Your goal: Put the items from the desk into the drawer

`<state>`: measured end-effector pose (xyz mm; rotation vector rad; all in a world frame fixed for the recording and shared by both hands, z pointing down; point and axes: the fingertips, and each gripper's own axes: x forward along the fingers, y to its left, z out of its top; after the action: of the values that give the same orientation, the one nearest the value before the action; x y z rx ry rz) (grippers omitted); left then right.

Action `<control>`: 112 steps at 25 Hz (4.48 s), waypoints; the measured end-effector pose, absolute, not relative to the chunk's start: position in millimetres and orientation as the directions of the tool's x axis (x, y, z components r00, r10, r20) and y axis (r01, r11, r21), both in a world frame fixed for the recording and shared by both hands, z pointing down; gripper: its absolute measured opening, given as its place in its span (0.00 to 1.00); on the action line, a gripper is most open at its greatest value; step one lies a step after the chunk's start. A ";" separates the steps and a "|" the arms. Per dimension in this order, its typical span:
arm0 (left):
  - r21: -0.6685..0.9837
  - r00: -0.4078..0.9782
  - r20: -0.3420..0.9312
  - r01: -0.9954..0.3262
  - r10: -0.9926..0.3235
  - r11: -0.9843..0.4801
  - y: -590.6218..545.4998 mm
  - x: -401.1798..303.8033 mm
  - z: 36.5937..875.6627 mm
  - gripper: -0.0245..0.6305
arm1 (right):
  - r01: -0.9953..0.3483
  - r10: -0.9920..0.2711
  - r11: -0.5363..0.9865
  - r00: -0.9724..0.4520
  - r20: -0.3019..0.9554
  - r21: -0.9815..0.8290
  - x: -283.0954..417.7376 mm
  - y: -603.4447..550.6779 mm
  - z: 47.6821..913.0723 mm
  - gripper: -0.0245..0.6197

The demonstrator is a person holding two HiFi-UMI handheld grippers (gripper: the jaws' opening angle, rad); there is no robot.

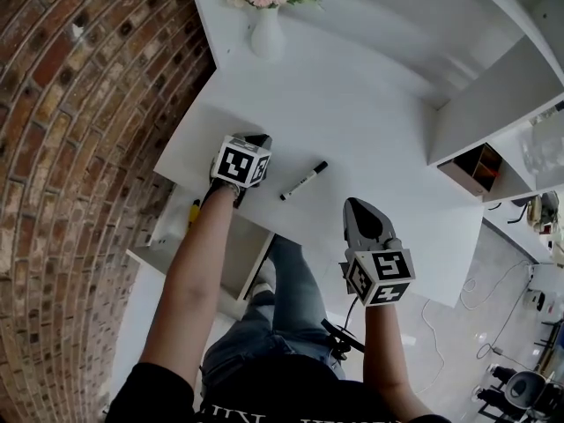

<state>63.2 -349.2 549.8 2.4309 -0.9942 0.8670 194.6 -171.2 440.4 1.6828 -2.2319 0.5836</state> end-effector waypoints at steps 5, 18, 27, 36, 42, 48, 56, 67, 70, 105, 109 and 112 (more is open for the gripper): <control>0.089 0.589 0.640 -0.694 -0.494 -0.714 -326.6 58.7 528.0 0.04 | -0.956 -0.851 0.260 -0.295 0.435 -0.138 185.7 -159.6 429.3 0.05; 0.062 0.611 0.535 -0.718 -0.584 -0.693 -248.9 -6.5 463.1 0.04 | -0.940 -0.871 0.310 -0.340 0.354 -0.140 135.5 -100.3 395.9 0.05; 0.059 0.593 0.504 -0.750 -0.629 -0.659 -203.3 -52.9 457.5 0.04 | -0.944 -0.882 0.304 -0.329 0.336 -0.127 123.7 -74.0 396.2 0.05; 0.169 0.569 0.522 -0.799 -0.635 -0.578 -164.8 -89.4 501.0 0.04 | -0.932 -0.854 0.334 -0.362 0.374 -0.139 99.6 -73.5 416.3 0.05; 0.240 0.552 0.594 -0.816 -0.585 -0.527 -149.5 -101.9 553.1 0.04 | -0.932 -0.837 0.333 -0.363 0.409 -0.144 94.0 -79.9 434.1 0.05; 0.282 0.515 0.689 -0.839 -0.510 -0.466 -144.6 -110.2 608.1 0.04 | -0.932 -0.819 0.330 -0.361 0.445 -0.149 89.9 -91.1 450.6 0.05; 0.301 0.451 0.797 -0.873 -0.401 -0.383 -147.1 -119.1 670.9 0.04 | -0.929 -0.786 0.338 -0.367 0.498 -0.151 85.1 -106.6 472.6 0.05; 0.391 0.445 0.850 -0.892 -0.281 -0.226 -149.4 -120.0 737.2 0.04 | -0.922 -0.741 0.372 -0.366 0.563 -0.110 87.6 -113.5 495.2 0.05; 0.404 0.446 0.851 -0.893 -0.277 -0.198 -145.9 -120.6 746.1 0.04 | -0.921 -0.732 0.374 -0.364 0.576 -0.106 90.9 -112.1 500.5 0.05; 0.050 0.470 0.523 -0.850 -0.711 -0.525 -231.9 -84.3 474.6 0.30 | -0.948 -0.862 0.303 -0.315 0.398 -0.093 113.4 -121.3 418.9 0.05; 0.037 0.518 0.504 -0.813 -0.692 -0.581 -242.3 -51.1 462.4 0.30 | -0.956 -0.869 0.277 -0.292 0.400 -0.097 124.1 -123.3 421.0 0.05; 0.039 0.558 0.505 -0.777 -0.658 -0.629 -250.0 -19.4 462.7 0.30 | -0.964 -0.876 0.246 -0.266 0.403 -0.103 137.9 -124.3 423.5 0.05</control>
<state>-19.4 -250.0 462.7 2.5373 -1.1941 0.6630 137.9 -124.3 423.5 1.7153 -2.2578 0.4839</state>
